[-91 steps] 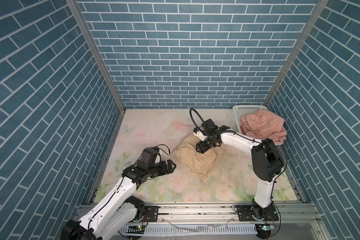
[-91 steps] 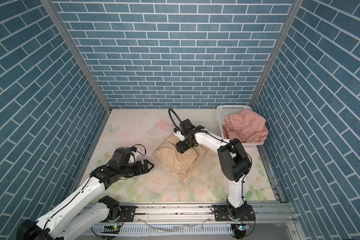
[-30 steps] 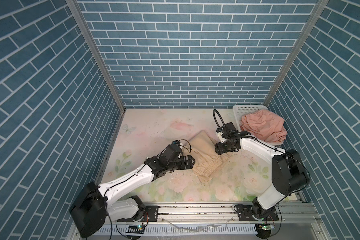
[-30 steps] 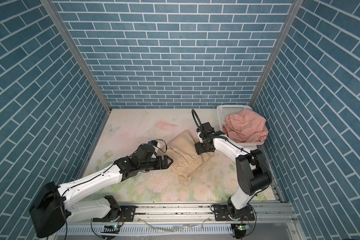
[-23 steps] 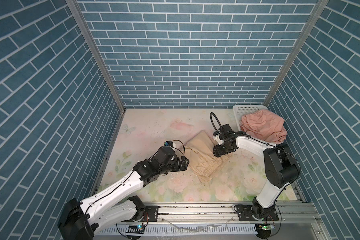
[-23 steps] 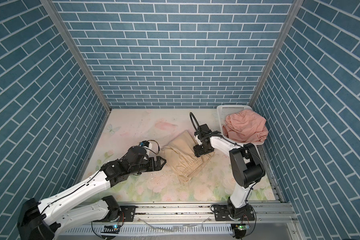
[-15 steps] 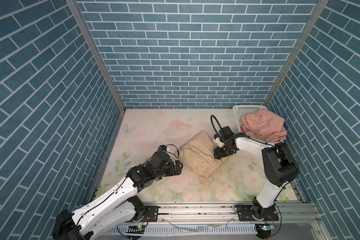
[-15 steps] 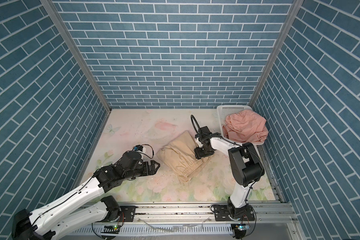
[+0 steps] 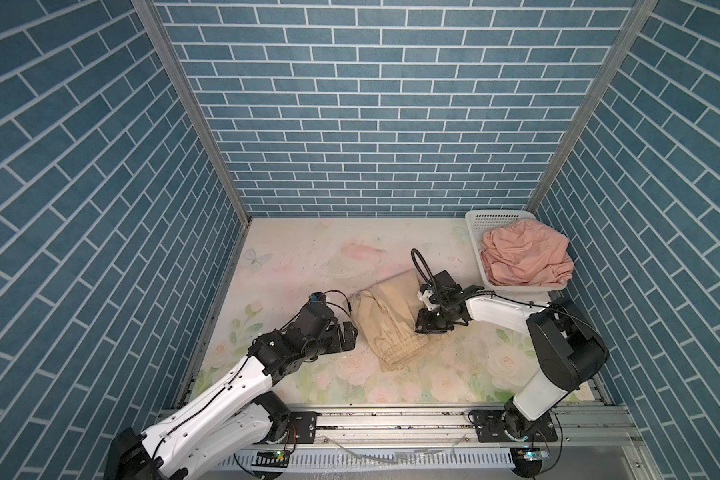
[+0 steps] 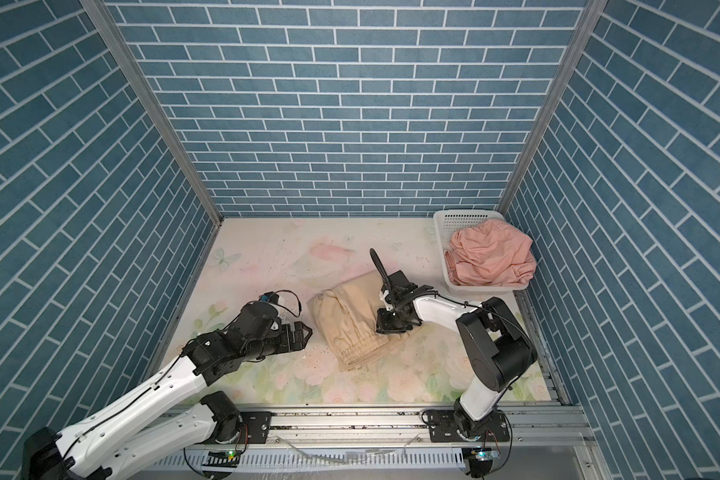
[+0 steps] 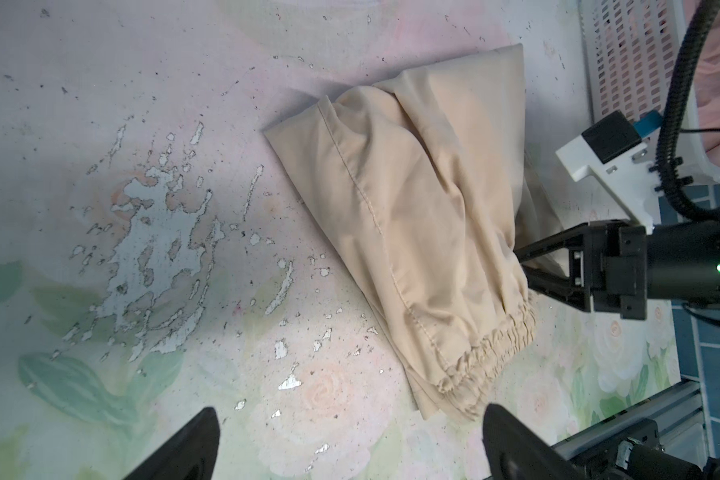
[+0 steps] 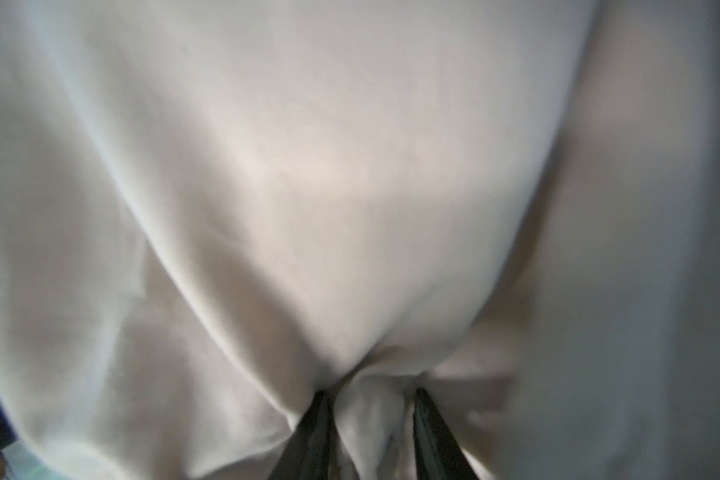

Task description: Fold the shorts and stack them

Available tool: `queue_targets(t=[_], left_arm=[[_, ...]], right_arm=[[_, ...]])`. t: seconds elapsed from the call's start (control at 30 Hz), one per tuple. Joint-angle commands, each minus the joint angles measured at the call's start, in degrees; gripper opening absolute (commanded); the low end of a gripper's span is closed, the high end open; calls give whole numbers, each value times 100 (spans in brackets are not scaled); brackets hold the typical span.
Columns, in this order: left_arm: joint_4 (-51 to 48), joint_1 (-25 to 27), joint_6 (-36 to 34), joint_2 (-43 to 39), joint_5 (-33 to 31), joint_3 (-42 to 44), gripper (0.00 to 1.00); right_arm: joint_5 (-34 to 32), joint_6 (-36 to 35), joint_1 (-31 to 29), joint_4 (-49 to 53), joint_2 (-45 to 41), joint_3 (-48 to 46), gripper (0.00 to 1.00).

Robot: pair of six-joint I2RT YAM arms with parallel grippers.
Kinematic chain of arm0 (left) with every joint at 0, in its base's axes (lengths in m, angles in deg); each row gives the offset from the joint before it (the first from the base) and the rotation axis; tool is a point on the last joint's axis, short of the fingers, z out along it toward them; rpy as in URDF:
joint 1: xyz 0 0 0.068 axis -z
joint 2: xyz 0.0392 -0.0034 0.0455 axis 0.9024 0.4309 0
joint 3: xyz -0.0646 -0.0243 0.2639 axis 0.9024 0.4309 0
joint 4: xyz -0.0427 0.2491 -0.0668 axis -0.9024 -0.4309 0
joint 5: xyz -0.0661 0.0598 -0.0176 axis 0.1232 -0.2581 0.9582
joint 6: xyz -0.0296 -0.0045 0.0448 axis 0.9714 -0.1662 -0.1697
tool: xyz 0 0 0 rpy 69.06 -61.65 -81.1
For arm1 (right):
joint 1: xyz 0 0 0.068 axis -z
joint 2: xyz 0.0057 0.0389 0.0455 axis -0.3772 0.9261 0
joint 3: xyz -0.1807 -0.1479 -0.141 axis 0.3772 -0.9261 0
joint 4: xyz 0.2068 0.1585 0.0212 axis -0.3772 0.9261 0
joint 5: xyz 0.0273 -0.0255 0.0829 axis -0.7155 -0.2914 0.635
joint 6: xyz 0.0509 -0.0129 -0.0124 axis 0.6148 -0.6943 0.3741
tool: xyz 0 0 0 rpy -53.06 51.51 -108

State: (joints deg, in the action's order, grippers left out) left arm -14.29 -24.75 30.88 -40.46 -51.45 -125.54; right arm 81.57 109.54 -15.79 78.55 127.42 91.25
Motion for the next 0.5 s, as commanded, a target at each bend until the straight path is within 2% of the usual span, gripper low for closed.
queue_targets(t=[0.0, 0.1, 0.17, 0.27, 0.37, 0.47], left_arm=[[-135, -139, -180, 25, -42, -150, 100], [-253, -202, -334, 137, -19, -346, 100], [-464, -202, -448, 313, 14, -632, 100], [-411, -104, -569, 506, 269, -800, 100], [-243, -19, -584, 589, 299, -708, 100], [-77, 213, -610, 822, 261, -649, 100]], right_arm=[[179, 1440, -639, -1005, 484, -184, 33], [213, 1722, -1033, -1539, 1058, 450, 34], [81, 1531, -1094, -1140, 1153, 1017, 38], [-664, 1084, -898, -117, 541, 1196, 45], [-929, 661, -511, 651, -68, 986, 48], [-860, 577, -160, 832, -631, 465, 51]])
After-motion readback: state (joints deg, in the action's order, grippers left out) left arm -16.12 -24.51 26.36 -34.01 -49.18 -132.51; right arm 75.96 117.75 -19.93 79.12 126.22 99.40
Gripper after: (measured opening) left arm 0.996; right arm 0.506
